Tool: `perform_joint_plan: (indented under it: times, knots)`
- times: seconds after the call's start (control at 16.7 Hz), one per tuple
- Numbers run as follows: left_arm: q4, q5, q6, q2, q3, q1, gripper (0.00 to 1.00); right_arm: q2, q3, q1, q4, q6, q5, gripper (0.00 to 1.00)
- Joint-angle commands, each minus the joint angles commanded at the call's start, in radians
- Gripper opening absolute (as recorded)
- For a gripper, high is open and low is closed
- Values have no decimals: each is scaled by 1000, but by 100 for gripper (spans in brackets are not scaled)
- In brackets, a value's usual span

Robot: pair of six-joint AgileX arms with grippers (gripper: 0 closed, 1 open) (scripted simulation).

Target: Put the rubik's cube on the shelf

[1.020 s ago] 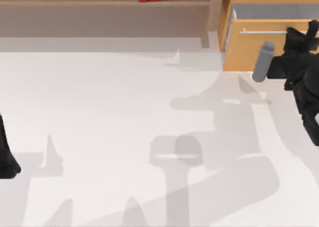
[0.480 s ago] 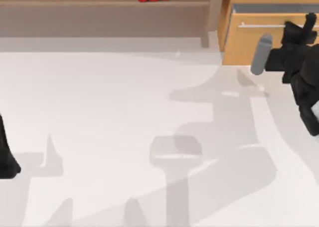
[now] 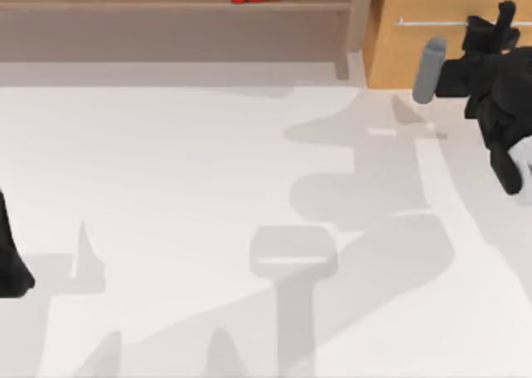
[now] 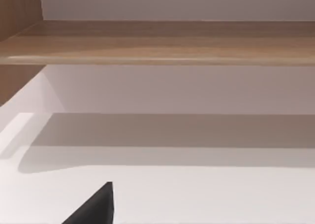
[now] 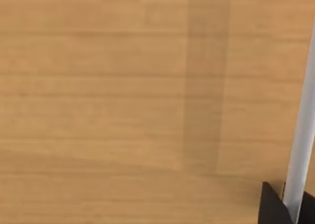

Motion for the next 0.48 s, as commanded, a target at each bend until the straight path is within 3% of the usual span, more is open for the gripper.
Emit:
perform_joint_plan:
  times: [0.24, 0.48]
  knots:
    - [0, 0, 0, 0, 0, 0, 100, 0, 1, 0, -1, 0, 0, 0]
    - [0, 0, 0, 0, 0, 0, 100, 0, 1, 0, -1, 0, 0, 30]
